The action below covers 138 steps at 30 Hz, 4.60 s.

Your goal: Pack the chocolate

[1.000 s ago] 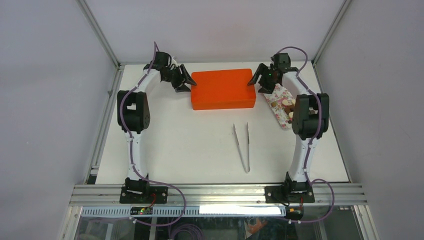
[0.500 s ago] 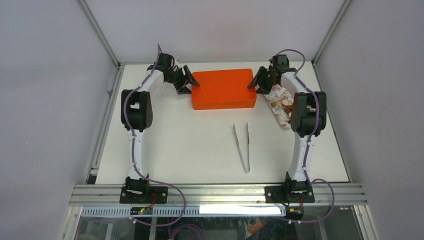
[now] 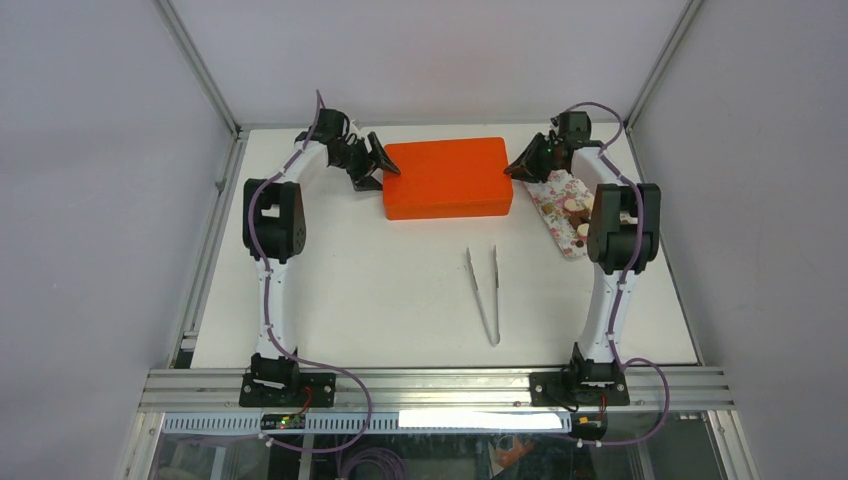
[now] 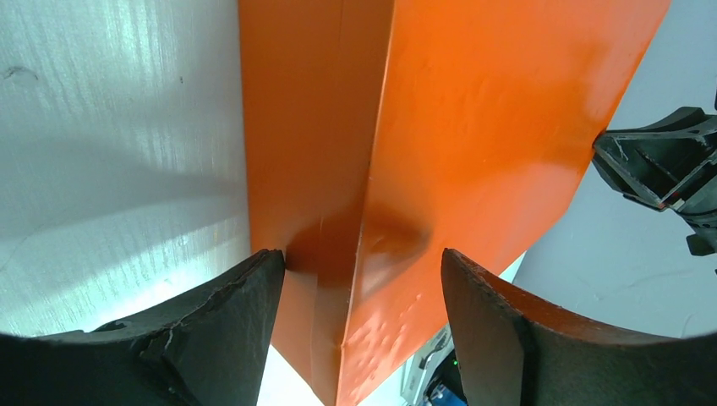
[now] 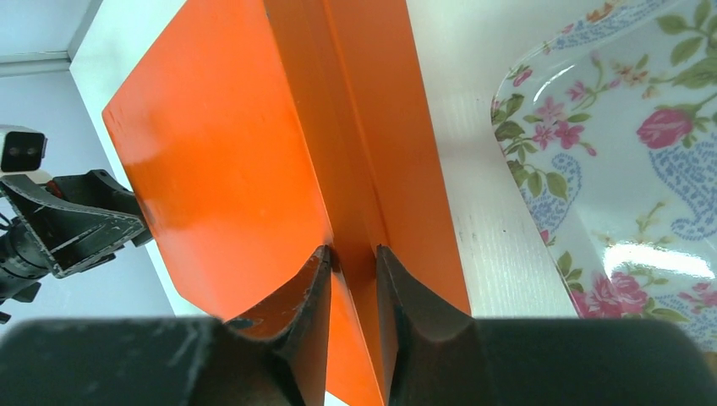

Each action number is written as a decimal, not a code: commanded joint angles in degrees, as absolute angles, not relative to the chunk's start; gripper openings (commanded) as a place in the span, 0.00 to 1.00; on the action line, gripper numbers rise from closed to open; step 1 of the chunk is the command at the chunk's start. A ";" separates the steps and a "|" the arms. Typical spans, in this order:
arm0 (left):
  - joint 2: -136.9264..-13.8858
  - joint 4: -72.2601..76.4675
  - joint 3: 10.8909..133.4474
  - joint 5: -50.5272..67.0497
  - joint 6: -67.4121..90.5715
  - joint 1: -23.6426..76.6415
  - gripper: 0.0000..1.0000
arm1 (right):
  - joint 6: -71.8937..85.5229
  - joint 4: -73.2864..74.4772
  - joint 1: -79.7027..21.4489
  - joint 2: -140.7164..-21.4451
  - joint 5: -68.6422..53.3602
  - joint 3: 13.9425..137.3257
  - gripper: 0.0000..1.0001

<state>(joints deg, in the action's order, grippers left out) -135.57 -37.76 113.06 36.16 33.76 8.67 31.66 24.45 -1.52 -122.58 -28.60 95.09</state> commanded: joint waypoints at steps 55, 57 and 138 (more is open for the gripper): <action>-111.18 -38.05 92.65 28.27 30.56 9.98 0.83 | 15.65 56.28 -14.47 -123.05 5.81 123.16 0.00; -110.79 -38.64 92.79 27.74 30.23 9.98 0.84 | 15.71 55.72 -14.75 -122.94 6.16 122.93 0.00; -101.65 -40.95 87.18 29.73 29.36 10.65 0.88 | 18.54 46.54 -18.82 -96.14 3.73 76.12 0.00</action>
<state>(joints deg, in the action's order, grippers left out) -104.57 -42.00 87.26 28.62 30.20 10.17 18.31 42.15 -19.33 -99.81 2.94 76.12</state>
